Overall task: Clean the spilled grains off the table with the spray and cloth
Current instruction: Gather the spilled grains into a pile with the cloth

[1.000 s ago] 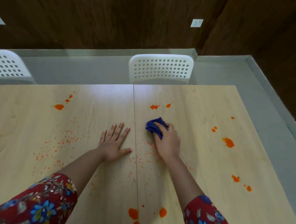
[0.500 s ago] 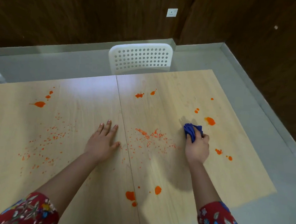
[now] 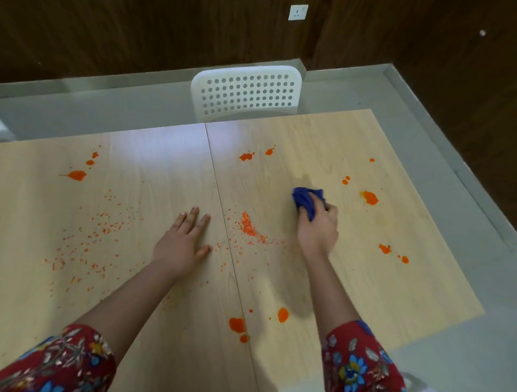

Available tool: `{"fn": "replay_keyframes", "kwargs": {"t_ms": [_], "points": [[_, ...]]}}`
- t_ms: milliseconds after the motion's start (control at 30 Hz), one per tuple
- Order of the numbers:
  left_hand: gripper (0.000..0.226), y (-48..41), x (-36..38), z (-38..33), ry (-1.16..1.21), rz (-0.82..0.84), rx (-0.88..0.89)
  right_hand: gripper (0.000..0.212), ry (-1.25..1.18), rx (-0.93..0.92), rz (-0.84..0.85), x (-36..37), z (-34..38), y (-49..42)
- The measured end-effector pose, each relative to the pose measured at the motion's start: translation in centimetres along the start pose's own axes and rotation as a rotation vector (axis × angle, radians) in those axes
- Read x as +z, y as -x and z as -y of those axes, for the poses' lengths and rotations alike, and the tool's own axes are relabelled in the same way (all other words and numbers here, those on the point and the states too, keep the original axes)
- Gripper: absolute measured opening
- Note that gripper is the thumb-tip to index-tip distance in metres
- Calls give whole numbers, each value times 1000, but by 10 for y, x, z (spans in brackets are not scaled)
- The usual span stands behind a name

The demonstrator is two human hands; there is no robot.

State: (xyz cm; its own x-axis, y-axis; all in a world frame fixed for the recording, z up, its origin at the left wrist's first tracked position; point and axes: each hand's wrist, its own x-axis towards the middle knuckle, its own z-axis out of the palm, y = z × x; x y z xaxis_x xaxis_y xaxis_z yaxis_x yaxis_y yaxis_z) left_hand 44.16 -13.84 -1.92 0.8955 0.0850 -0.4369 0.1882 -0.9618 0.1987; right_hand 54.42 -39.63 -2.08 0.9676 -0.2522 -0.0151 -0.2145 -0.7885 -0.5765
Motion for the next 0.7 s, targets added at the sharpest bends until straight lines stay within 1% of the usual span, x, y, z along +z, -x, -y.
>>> {"fn": "replay_keyframes", "kwargs": {"t_ms": [67, 100, 167, 267, 367, 433, 467, 500, 567, 633, 700], "points": [[75, 0, 0, -1, -1, 2, 0, 42, 86, 145, -16, -12, -19, -25], [75, 0, 0, -1, 0, 3, 0, 42, 125, 191, -2, -13, -22, -36], [75, 0, -1, -1, 8, 11, -6, 43, 165, 177, 33, -8, -17, -48], [76, -1, -1, 0, 7, 24, -14, 42, 151, 10, 121, 12, 11, -37], [77, 0, -1, -1, 9, 27, -23, 42, 139, -238, 269, 32, 40, 2], [77, -1, -1, -1, 13, 20, -24, 42, 82, -327, 343, 31, 47, 24], [77, -1, -1, -1, 16, 17, -21, 42, 21, -305, 330, 24, 44, 30], [77, -1, -1, 0, 16, 15, -16, 41, -41, -245, 282, 13, 37, 32], [76, -1, -1, 2, 12, 12, -8, 41, -104, -76, 142, -13, 10, 30], [75, -2, 1, 2, 16, 10, 3, 42, -66, 97, 18, -44, -33, 28], [75, -2, 2, 3, 15, -1, 3, 43, 9, 237, -48, -68, -73, 31]]}}
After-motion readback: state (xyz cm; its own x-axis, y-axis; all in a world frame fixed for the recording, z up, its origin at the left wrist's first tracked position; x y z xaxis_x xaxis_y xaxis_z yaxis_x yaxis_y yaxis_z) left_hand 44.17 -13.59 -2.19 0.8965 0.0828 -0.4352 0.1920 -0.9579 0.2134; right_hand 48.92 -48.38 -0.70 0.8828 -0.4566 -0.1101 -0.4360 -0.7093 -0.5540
